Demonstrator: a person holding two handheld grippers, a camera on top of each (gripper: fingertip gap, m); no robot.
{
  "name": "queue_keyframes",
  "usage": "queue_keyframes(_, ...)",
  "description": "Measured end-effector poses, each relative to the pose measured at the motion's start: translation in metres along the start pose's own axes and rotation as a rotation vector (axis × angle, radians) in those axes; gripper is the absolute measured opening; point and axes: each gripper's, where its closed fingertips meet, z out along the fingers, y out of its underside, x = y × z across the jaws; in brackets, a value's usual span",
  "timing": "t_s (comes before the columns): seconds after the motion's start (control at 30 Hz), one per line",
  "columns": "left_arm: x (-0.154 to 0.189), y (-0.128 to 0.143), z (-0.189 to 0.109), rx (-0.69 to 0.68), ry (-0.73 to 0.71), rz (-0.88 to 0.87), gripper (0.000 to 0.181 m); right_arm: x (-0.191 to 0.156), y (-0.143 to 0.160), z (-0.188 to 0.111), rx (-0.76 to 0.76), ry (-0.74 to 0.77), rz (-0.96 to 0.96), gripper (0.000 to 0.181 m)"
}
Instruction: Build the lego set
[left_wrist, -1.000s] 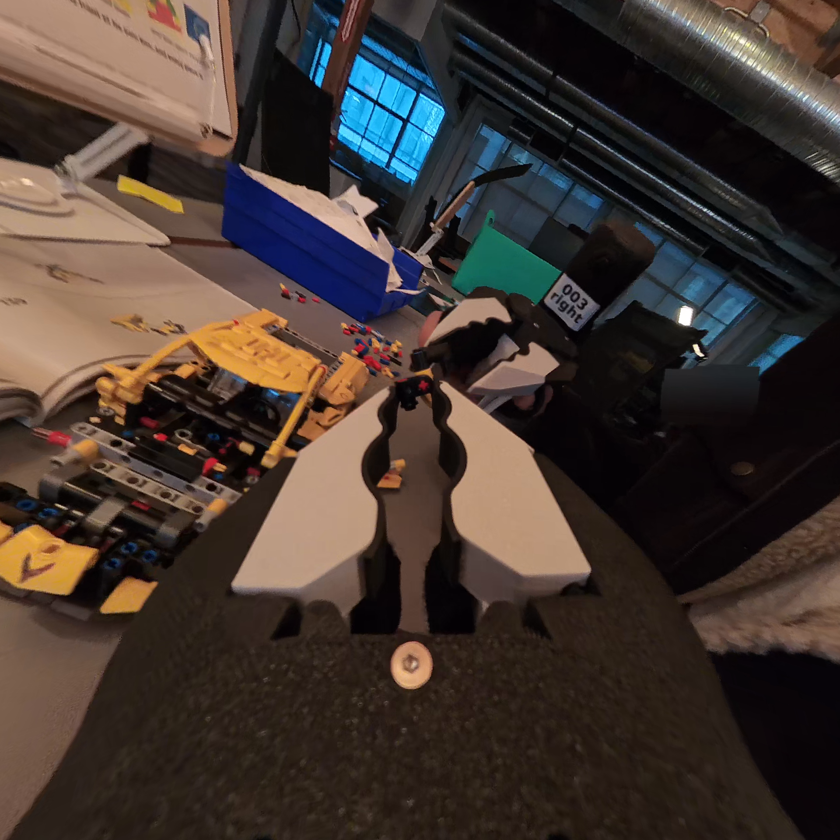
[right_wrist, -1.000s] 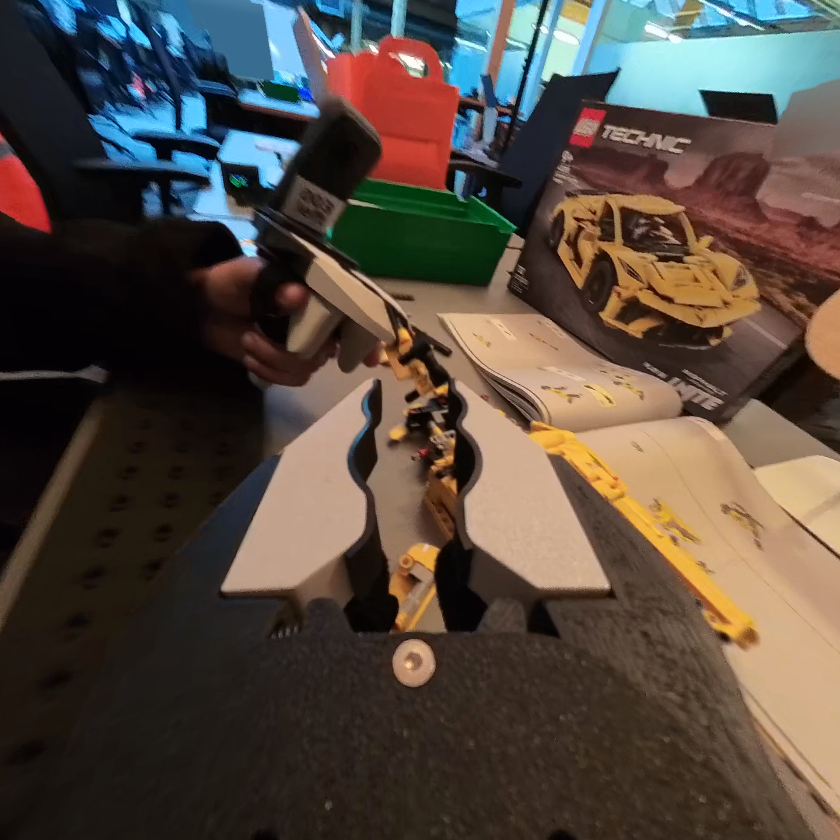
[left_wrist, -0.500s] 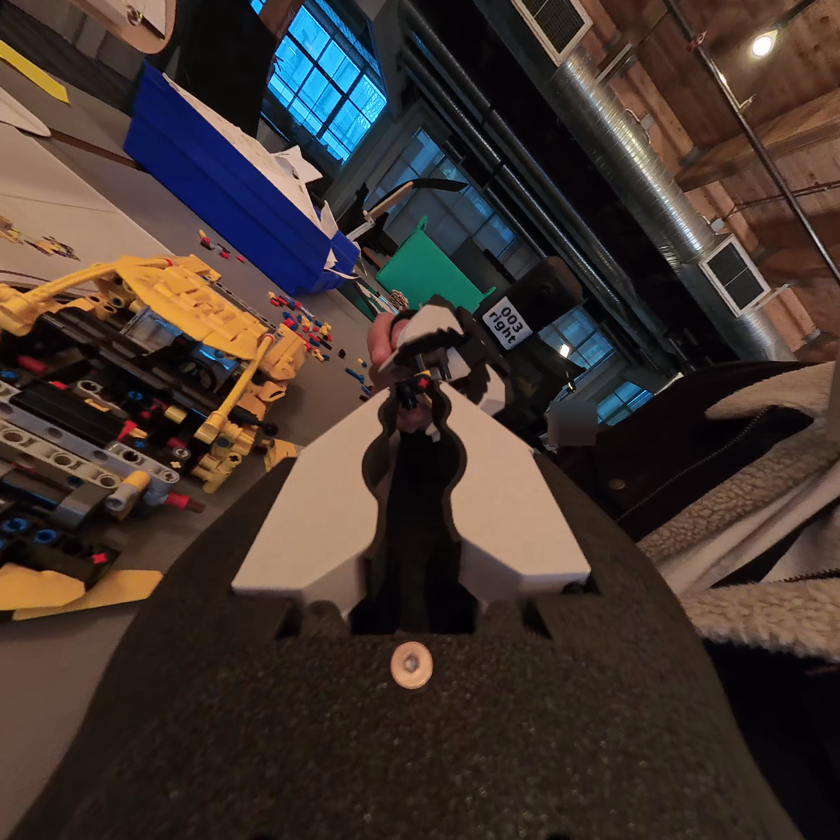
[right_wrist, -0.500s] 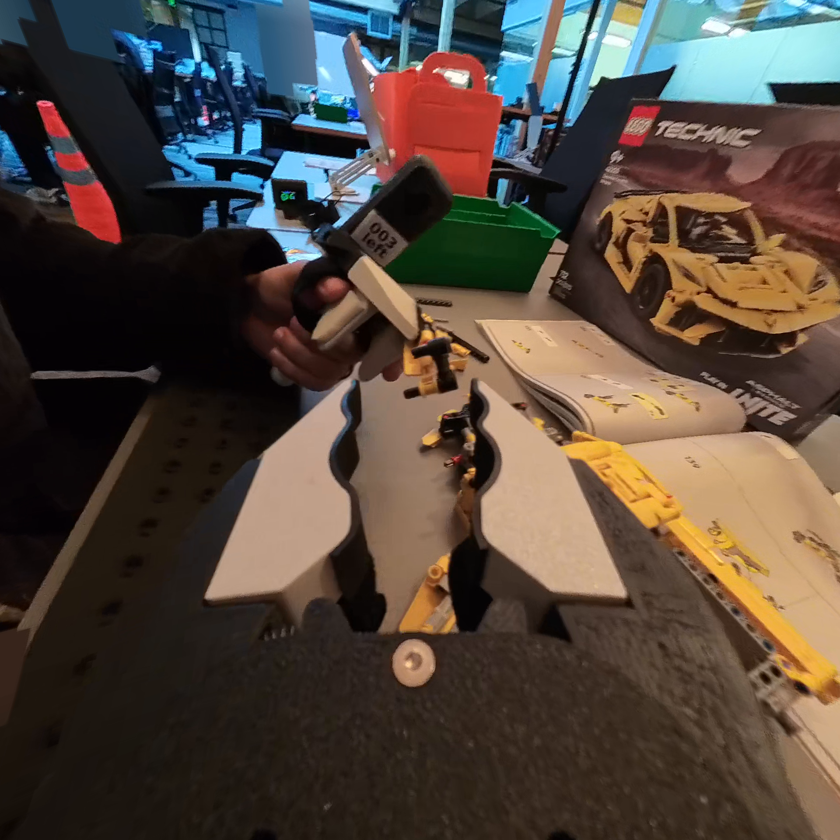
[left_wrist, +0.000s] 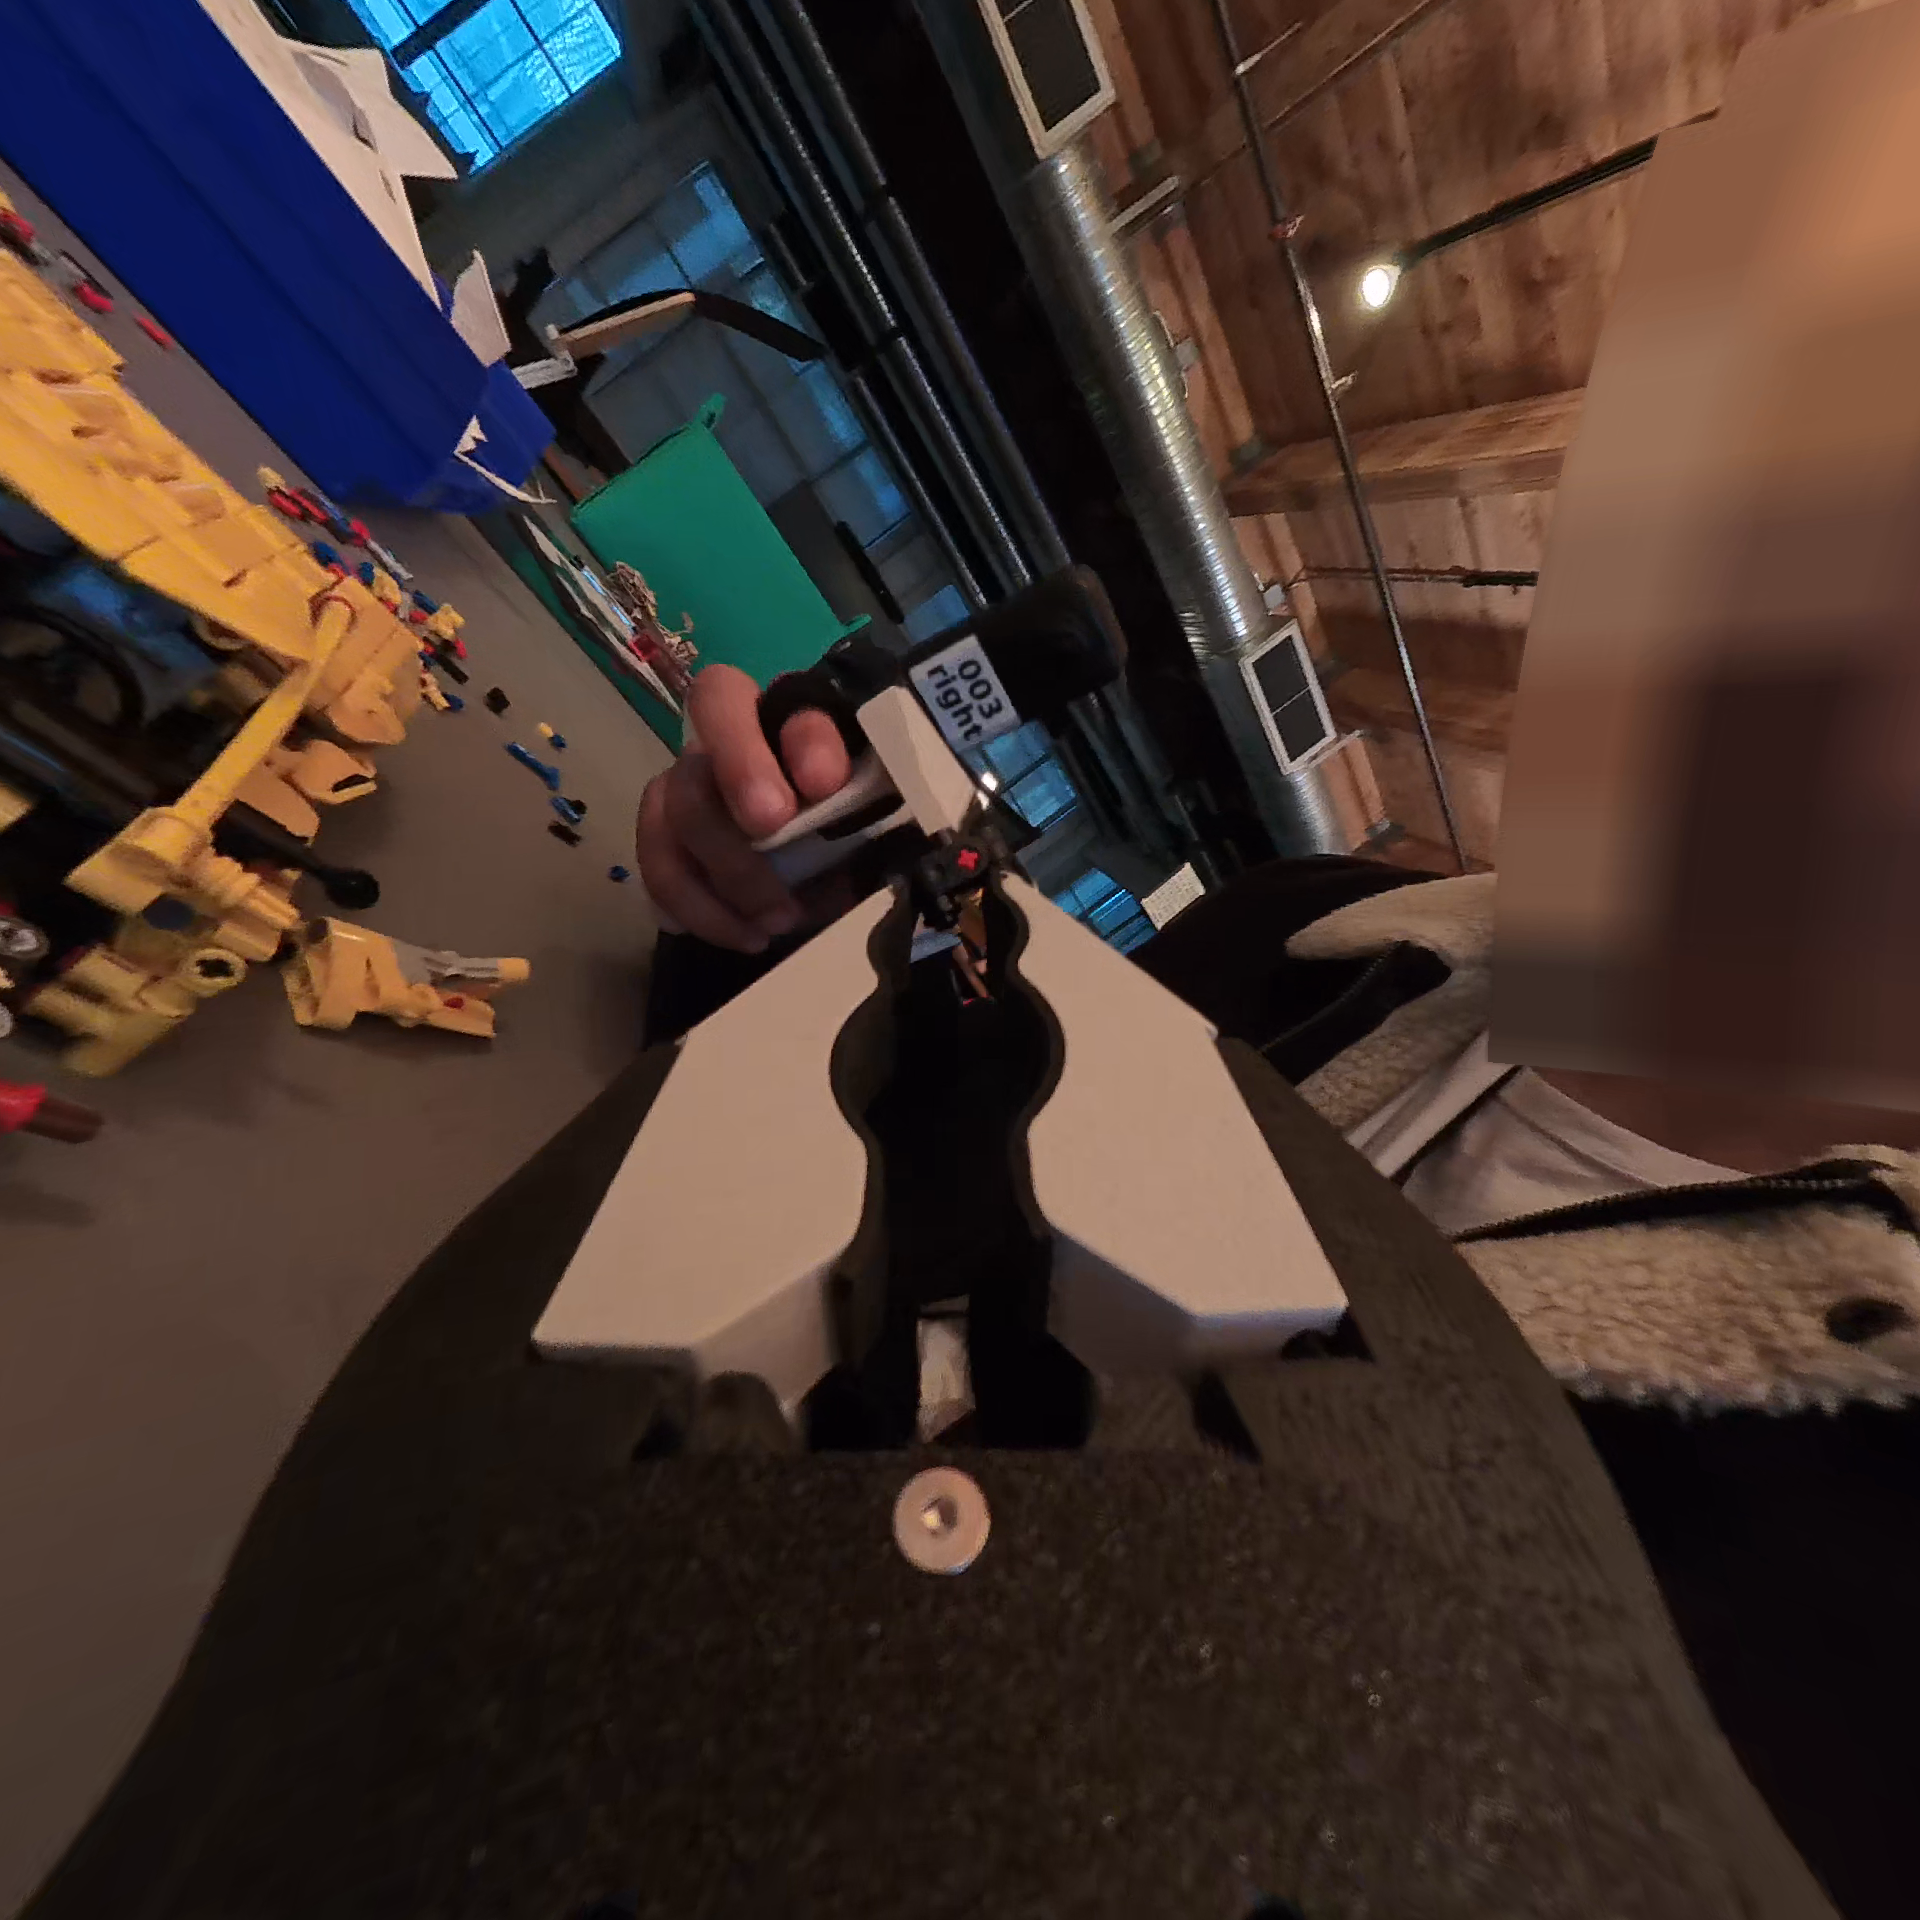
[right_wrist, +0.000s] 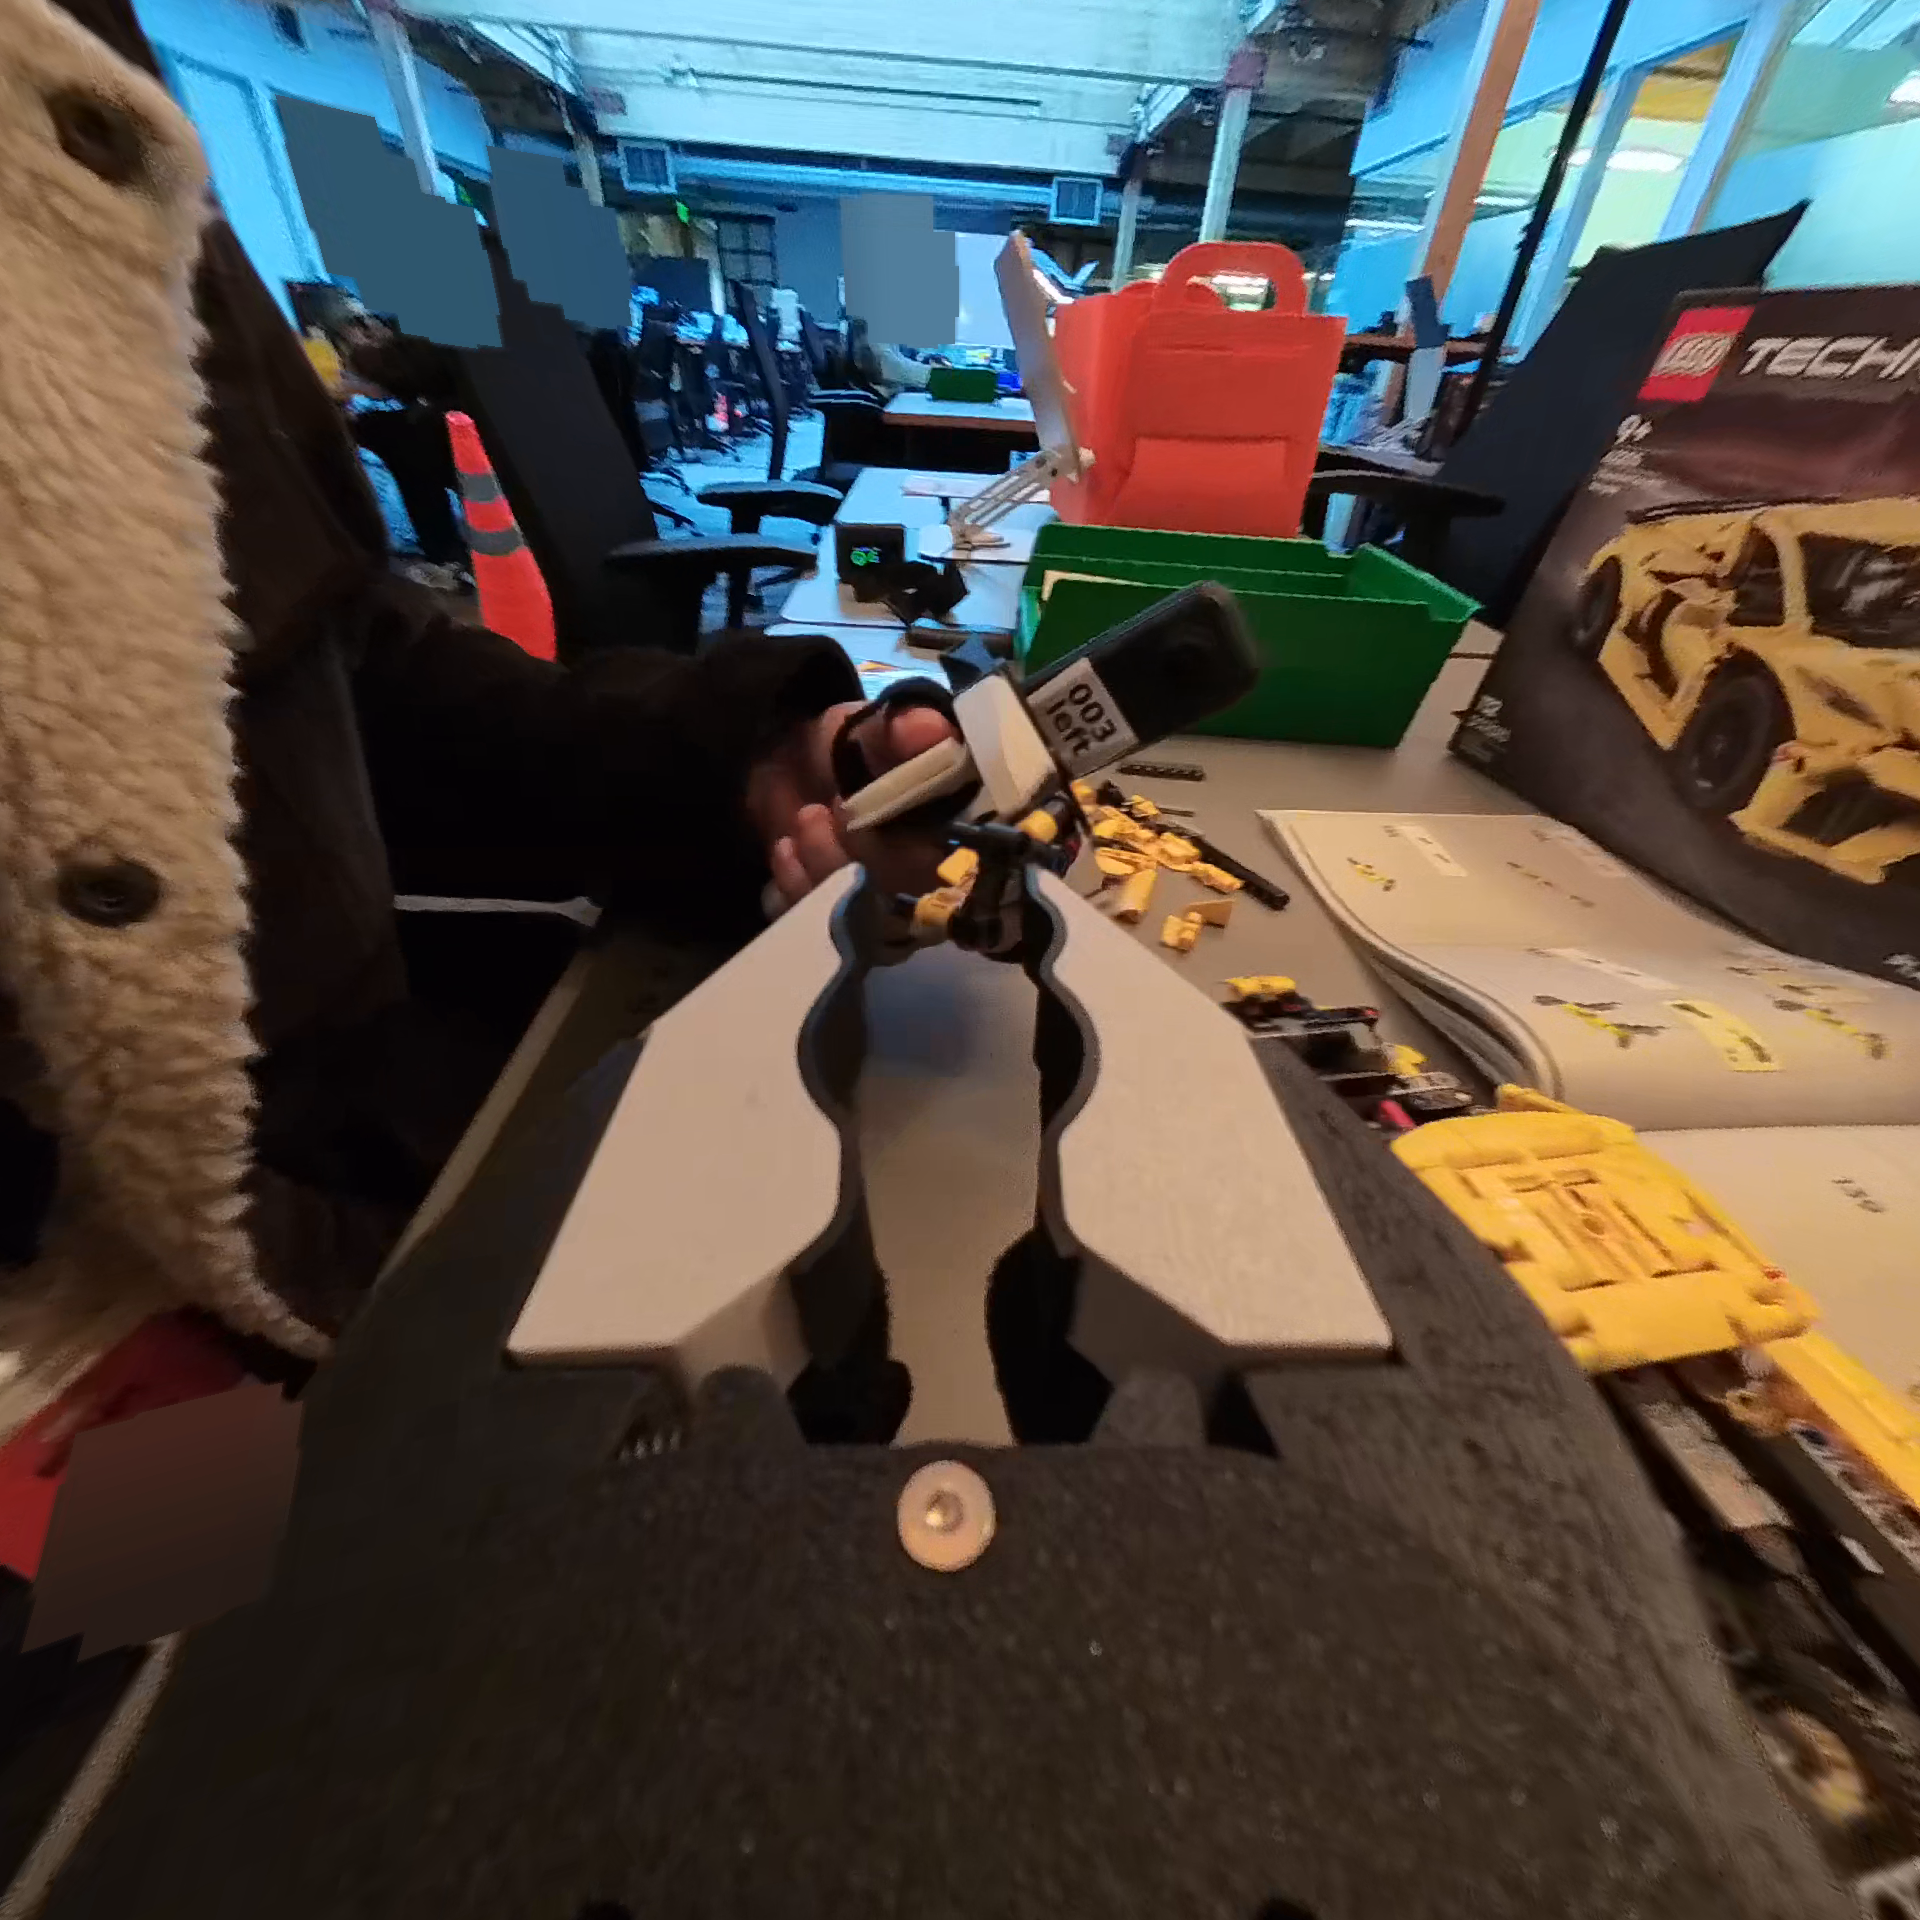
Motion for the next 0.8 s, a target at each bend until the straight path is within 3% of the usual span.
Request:
queue_keyframes(0.2, 0.005, 0.008, 0.005, -0.05, 0.0, 0.064, 0.012, -0.005, 0.002, -0.002, -0.017, -0.081, 0.134, 0.008)
queue_keyframes(0.47, -0.004, 0.004, 0.006, -0.022, -0.073, 0.116, 0.014, 0.006, 0.007, -0.005, -0.08, -0.1, 0.312, 0.006)
queue_keyframes(0.63, -0.022, -0.016, -0.005, 0.074, -0.223, 0.193, 0.018, 0.046, 0.011, -0.015, -0.075, 0.136, 0.289, 0.005)
queue_keyframes(0.8, -0.025, -0.011, -0.003, 0.05, -0.228, 0.169, 0.018, 0.112, 0.03, -0.053, -0.145, 0.584, 0.246, 0.006)
